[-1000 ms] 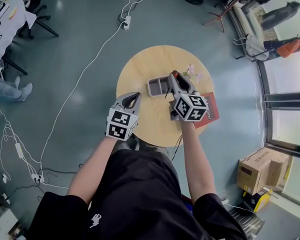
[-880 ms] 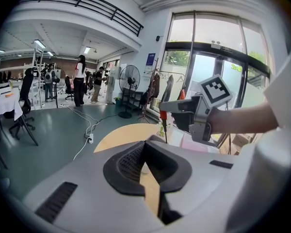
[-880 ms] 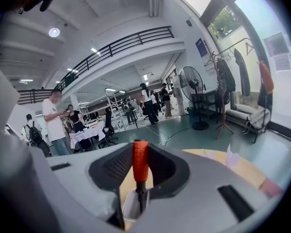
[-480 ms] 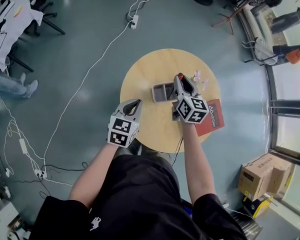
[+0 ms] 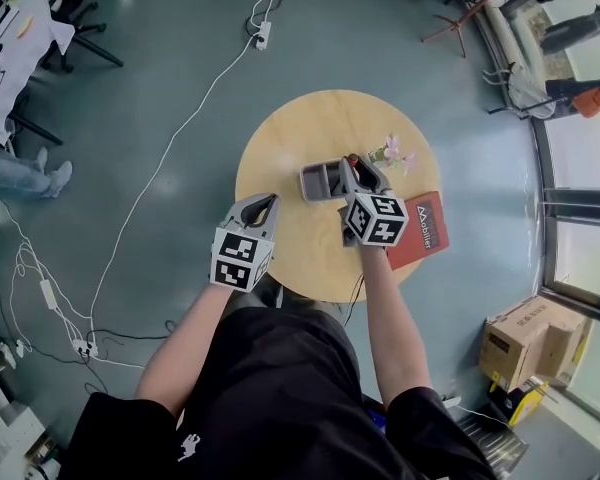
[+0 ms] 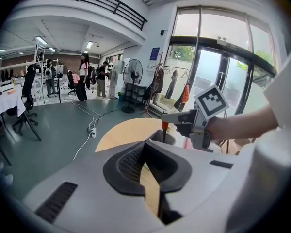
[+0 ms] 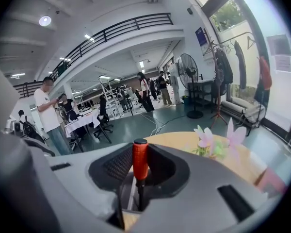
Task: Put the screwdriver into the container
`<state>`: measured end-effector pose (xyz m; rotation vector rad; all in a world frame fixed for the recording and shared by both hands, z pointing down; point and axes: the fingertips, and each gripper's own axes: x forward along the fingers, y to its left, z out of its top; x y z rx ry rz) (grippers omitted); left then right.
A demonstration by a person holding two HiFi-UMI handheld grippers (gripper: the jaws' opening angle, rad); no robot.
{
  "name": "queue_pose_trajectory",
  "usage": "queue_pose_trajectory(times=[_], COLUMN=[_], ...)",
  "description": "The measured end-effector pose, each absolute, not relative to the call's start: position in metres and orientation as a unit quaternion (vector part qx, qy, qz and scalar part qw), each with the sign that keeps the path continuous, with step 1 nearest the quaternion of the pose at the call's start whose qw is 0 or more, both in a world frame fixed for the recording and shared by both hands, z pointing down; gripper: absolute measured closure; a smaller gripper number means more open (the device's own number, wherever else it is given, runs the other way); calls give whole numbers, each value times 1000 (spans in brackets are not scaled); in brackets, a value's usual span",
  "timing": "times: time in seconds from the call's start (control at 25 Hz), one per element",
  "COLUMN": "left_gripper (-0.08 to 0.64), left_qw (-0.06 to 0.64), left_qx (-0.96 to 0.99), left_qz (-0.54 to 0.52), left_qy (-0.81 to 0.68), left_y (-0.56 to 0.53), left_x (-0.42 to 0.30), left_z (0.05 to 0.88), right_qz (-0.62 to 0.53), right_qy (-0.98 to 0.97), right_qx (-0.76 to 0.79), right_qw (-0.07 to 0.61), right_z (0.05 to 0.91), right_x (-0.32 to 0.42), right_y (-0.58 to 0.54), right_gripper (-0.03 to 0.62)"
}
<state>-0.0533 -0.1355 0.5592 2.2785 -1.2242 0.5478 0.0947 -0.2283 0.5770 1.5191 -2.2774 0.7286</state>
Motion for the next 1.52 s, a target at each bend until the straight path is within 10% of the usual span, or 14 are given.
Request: queue_pose_trajectory(times=[1.52], left_gripper=[557], left_qw=[239], left_qx=[838], left_qz=[223], left_qy=[-436], left_y=[-150], left_x=[-50], left_z=[564], right_qz=[276], right_qy=[-760], right_qx=[539], right_qw=[236], right_z=[615], right_x=[107], right_y=[-252], right_gripper=[476])
